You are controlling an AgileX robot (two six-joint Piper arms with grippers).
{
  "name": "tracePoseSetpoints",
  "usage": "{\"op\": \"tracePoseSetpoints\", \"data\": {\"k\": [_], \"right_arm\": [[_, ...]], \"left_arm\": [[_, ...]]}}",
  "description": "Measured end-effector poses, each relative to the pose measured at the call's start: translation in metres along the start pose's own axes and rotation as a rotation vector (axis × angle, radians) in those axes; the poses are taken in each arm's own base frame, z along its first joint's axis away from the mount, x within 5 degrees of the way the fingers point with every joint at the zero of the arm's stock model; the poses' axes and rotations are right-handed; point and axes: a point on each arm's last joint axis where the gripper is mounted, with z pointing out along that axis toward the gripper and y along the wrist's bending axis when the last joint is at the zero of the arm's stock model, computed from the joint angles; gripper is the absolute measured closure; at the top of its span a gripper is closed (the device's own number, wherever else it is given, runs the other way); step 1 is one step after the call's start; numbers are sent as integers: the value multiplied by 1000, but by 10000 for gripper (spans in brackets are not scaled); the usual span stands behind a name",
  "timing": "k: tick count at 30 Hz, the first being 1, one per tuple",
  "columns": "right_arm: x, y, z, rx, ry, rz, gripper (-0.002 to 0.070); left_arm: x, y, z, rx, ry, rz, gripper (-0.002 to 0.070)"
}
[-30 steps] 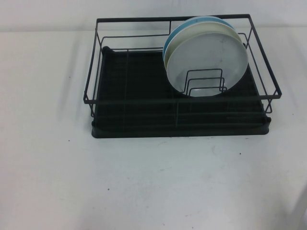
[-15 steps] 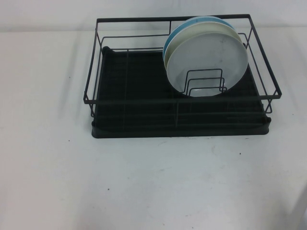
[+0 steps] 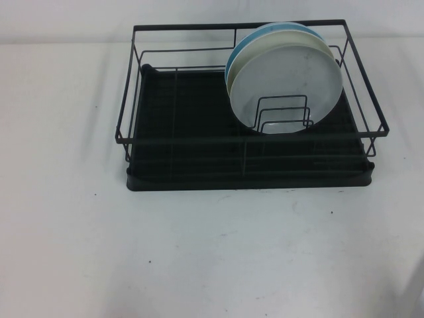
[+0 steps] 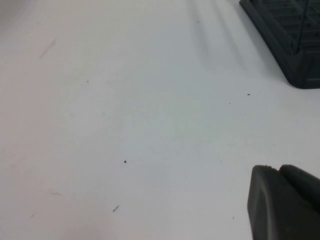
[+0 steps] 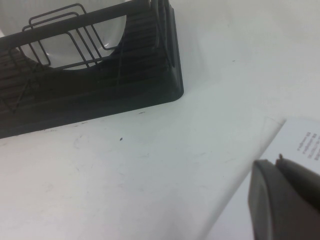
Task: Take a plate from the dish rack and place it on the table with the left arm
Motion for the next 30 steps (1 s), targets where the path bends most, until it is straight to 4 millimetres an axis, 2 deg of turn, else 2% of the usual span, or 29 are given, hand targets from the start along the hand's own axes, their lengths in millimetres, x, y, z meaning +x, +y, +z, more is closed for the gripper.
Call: {"op": "tracePoseSetpoints", "data": {"k": [7, 9, 13, 14, 16, 21, 23, 25, 27, 30], "right_arm": [[0, 0, 0, 0, 0, 0, 694], [0, 0, 0, 0, 0, 0, 694], [0, 0, 0, 0, 0, 0, 694], [0, 0, 0, 0, 0, 0, 694], [0, 0, 0, 0, 0, 0, 694], [0, 0, 0, 0, 0, 0, 694], [0, 0, 0, 0, 0, 0, 694], [0, 0, 0, 0, 0, 0, 694], [0, 0, 0, 0, 0, 0, 694], [0, 0, 0, 0, 0, 0, 694]], "left_arm": [[-2, 2, 0, -21, -26, 61, 680], [-8, 0, 0, 2, -88, -125, 680], [-25, 1, -3, 107, -274, -857, 680], [-28, 3, -4, 122, -309, -973, 680], [-31, 6, -6, 126, -362, -1064, 680], [-34, 10, -7, 112, -417, -1069, 680], [-32, 7, -6, 122, -376, -1063, 680], [-32, 0, -7, 158, -270, -986, 680], [-49, -6, -15, 214, -194, -828, 680], [-98, -6, -30, 272, -145, -563, 680]]}}
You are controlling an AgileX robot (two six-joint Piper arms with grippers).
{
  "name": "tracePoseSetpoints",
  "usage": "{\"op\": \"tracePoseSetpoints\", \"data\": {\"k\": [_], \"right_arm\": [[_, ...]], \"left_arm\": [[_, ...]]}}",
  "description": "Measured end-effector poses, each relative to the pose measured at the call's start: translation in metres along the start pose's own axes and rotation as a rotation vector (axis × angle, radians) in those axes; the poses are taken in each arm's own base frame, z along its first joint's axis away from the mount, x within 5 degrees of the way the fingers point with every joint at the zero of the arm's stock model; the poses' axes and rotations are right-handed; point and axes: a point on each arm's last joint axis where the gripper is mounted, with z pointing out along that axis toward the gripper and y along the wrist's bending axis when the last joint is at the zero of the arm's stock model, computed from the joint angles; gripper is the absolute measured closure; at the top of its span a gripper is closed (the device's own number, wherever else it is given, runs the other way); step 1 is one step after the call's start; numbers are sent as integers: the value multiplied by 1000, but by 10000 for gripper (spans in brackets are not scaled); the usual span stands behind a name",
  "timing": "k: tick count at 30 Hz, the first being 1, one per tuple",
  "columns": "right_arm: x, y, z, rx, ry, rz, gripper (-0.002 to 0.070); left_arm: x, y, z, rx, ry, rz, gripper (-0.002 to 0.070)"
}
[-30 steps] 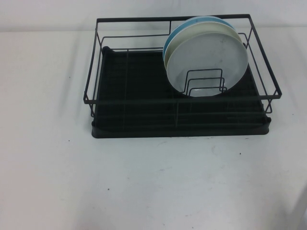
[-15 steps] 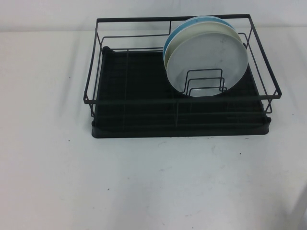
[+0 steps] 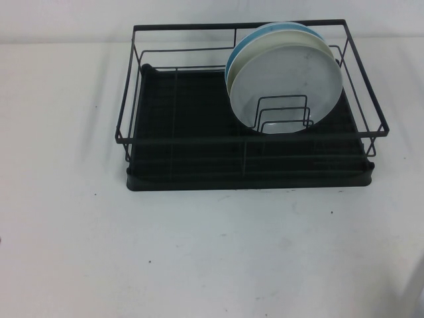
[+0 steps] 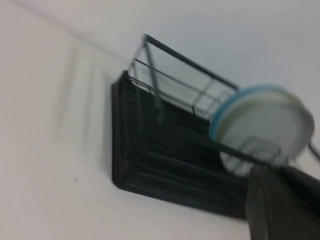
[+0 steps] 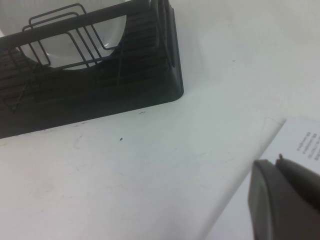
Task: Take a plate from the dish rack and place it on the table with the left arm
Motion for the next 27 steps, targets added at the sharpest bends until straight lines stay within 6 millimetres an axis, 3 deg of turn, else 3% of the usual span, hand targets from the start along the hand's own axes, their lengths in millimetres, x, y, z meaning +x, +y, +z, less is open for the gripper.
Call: {"op": "tracePoseSetpoints", "data": {"k": [7, 9, 12, 17, 21, 27], "right_arm": [[0, 0, 0, 0, 0, 0, 694], [0, 0, 0, 0, 0, 0, 694], [0, 0, 0, 0, 0, 0, 694], [0, 0, 0, 0, 0, 0, 694], [0, 0, 0, 0, 0, 0, 694], [0, 0, 0, 0, 0, 0, 694]], "left_arm": [[-111, -59, 38, 102, 291, 460, 680], [-140, -72, 60, 147, 363, 524, 680], [-166, -85, 100, 220, 483, 596, 680], [-170, -112, 164, 425, 661, 783, 680], [-143, -137, 220, 553, 770, 929, 680], [-102, -163, 282, 600, 861, 1063, 680]]}}
